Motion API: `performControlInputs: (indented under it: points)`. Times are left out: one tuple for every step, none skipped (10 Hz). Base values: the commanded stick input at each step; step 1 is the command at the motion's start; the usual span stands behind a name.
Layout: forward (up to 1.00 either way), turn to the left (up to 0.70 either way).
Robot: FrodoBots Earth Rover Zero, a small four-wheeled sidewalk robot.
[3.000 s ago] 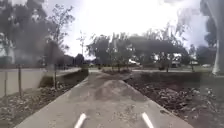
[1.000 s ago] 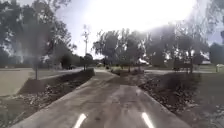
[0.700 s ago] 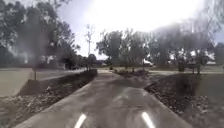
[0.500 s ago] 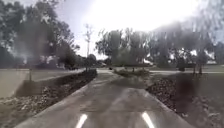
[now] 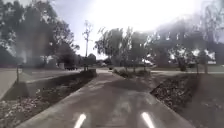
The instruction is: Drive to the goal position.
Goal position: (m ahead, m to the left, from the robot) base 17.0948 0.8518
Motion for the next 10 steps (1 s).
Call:
performControlInputs:
  points:
    - [0.7,0.0]
    - [0.7,0.0]
    - [0.7,0.0]
    - [0.7,0.24]
    - [0.7,0.23]
    - [0.7,0.0]
    - [0.7,0.0]
    - [0.7,0.02]
    - [0.7,0.13]
    - [0.7,0.24]
